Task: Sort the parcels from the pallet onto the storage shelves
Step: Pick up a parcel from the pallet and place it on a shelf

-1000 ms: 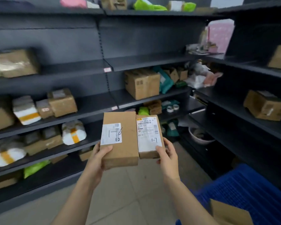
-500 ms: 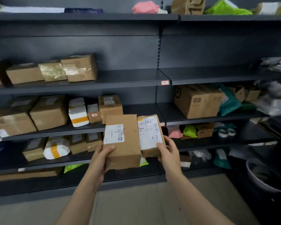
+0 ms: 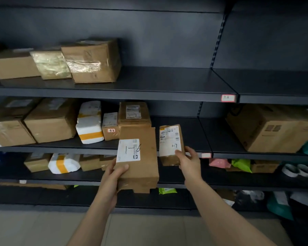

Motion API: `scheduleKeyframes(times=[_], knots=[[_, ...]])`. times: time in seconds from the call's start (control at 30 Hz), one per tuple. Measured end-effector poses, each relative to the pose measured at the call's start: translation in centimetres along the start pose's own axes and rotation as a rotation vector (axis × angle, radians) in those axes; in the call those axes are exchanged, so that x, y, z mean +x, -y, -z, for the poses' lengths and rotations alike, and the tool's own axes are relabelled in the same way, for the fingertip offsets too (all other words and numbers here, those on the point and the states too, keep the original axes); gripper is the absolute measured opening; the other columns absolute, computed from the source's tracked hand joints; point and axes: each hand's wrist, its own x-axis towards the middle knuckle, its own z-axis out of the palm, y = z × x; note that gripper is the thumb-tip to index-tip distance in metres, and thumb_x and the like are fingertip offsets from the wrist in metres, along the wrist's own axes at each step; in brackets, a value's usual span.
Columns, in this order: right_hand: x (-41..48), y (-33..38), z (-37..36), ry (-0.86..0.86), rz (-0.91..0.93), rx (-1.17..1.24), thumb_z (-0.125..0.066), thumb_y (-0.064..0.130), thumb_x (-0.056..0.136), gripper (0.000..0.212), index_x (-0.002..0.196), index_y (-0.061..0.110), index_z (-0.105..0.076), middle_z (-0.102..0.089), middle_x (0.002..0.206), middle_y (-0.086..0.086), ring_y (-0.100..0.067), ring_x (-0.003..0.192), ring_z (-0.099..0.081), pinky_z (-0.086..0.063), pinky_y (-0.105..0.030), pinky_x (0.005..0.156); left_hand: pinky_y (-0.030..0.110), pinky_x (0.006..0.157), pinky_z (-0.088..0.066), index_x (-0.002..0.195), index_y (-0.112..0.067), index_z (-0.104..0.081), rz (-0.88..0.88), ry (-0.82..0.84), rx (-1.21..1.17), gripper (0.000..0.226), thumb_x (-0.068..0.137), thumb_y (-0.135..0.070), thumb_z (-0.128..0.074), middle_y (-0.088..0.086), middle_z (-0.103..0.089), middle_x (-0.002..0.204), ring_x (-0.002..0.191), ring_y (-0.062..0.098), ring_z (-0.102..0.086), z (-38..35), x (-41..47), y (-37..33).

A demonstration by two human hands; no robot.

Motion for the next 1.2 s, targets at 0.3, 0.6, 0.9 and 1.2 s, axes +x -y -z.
scheduleKeyframes(times=[0.3, 0.6, 0.9, 1.2], knots=[[12.1, -1.0, -5.6, -0.012, -0.038, -0.082, -0.063, 0.019, 0.093, 0.038, 0.129, 0.016, -0.054, -0.062, 0.116, -0.003, -0.02, 0.105, -0.059, -0.048, -0.035, 0.094, 0.04, 0.094, -0.046, 0.133, -0.03, -0.054, -0.041, 0.033, -0.006, 0.086, 0.051, -0.044, -0.078, -0.002, -0.067, 0.121, 0.116, 0.023, -0.058, -0.5, 9.5, -0.7], [19.2, -2.9, -7.2, 0.047, -0.127, -0.135, -0.061, 0.02, 0.095, 0.032, 0.126, 0.018, -0.054, -0.057, 0.098, 0.006, -0.02, 0.103, -0.059, -0.049, -0.039, 0.098, 0.044, 0.099, -0.046, 0.135, -0.029, -0.052, -0.093, -0.003, -0.016, 0.083, 0.056, -0.041, -0.076, -0.002, -0.066, 0.124, 0.118, 0.022, -0.059, -2.5, 11.9, 0.3], [21.7, -5.0, -7.3, 0.108, -0.087, -0.305, -0.06, 0.027, 0.097, 0.042, 0.133, 0.009, -0.05, -0.056, 0.117, -0.003, -0.016, 0.102, -0.051, -0.04, -0.028, 0.085, 0.04, 0.091, -0.047, 0.135, -0.025, -0.052, -0.126, -0.078, -0.008, 0.079, 0.06, -0.04, -0.073, 0.002, -0.064, 0.126, 0.118, 0.025, -0.058, -4.0, 11.5, 2.1], [23.4, -5.6, -7.1, 0.124, 0.027, -0.624, -0.059, 0.042, 0.094, 0.053, 0.134, 0.009, -0.049, -0.057, 0.128, -0.014, -0.031, 0.112, -0.057, -0.047, -0.034, 0.082, 0.031, 0.082, -0.047, 0.13, -0.028, -0.056, -0.136, -0.159, -0.016, 0.074, 0.06, -0.041, -0.07, -0.001, -0.065, 0.122, 0.113, 0.022, -0.061, -4.1, 9.9, 3.2]])
